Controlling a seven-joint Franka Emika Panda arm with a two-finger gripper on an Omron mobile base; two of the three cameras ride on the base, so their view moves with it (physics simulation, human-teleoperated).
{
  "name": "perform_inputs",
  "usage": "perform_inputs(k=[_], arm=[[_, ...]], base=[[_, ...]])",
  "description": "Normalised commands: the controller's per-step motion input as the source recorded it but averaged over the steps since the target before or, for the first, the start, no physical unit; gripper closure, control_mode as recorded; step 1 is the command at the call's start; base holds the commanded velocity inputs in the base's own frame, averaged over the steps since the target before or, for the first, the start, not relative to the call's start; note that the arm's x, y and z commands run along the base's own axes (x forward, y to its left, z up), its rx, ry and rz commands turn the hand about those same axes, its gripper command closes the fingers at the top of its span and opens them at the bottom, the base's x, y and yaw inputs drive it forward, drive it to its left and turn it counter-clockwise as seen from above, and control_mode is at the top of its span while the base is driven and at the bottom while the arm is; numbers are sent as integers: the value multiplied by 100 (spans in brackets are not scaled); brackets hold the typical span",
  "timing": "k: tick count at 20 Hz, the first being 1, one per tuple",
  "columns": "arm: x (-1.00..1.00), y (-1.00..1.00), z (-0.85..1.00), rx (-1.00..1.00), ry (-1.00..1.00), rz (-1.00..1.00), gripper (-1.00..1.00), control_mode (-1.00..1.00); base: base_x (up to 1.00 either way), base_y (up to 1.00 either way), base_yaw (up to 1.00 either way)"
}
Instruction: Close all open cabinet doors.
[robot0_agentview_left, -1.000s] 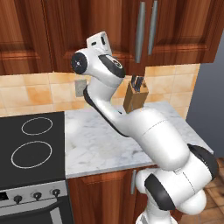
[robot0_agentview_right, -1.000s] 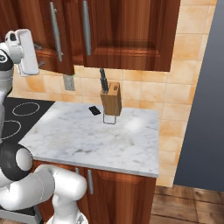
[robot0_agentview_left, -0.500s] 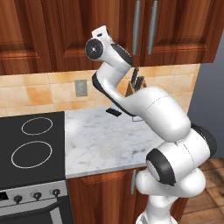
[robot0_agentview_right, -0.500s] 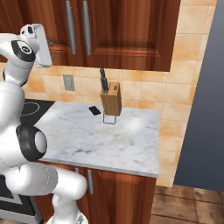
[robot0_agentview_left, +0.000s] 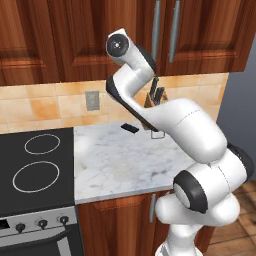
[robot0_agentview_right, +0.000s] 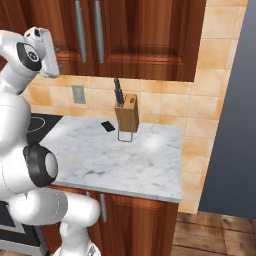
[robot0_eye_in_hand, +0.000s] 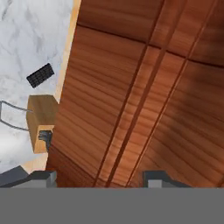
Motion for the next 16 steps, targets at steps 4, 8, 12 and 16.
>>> perform_inputs(k=[4,8,12,16], arm=[[-63,0,-83,0,-1,0,-100,-100],[-92,5,-61,1,-12,-5,-100,-100],[-100,1,-50,11,-21,-8,-100,-100],[-100,-10,-25,29,-29,-7,-100,-100]], base=[[0,0,0],[0,0,0],[0,0,0],[0,0,0]])
